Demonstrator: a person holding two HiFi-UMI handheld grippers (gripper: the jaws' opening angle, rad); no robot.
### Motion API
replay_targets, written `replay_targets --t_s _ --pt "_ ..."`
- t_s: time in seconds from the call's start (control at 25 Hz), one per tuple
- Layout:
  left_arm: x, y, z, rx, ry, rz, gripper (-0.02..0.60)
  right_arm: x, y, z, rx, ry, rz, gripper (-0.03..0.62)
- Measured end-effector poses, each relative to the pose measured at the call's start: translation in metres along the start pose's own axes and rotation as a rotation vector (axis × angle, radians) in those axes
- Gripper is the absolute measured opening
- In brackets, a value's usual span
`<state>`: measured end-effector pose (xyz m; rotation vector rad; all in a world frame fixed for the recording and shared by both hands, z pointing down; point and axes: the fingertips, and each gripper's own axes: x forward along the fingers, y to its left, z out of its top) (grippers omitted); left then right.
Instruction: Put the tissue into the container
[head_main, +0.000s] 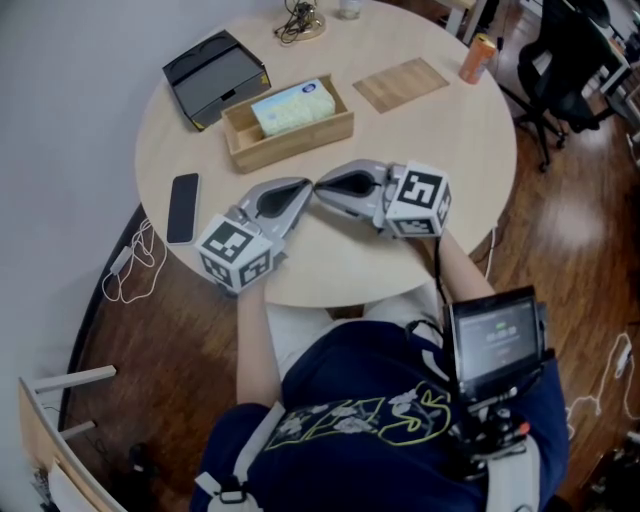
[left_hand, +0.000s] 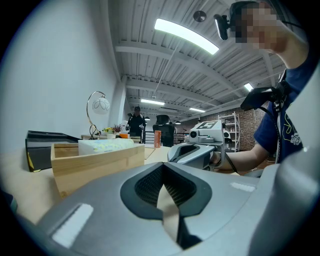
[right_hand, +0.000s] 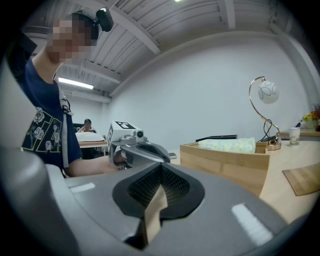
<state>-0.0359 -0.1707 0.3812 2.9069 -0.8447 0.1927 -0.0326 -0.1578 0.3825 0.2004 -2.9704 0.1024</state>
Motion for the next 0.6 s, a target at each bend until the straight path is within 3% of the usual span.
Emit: replay_targets --t_s 0.6 --pt "-0.0014 -0.0022 0.0007 -0.002 -0.006 -0.003 0.002 -0.0008 -0.0032 0.0007 0.002 -0.001 -0.021 0.017"
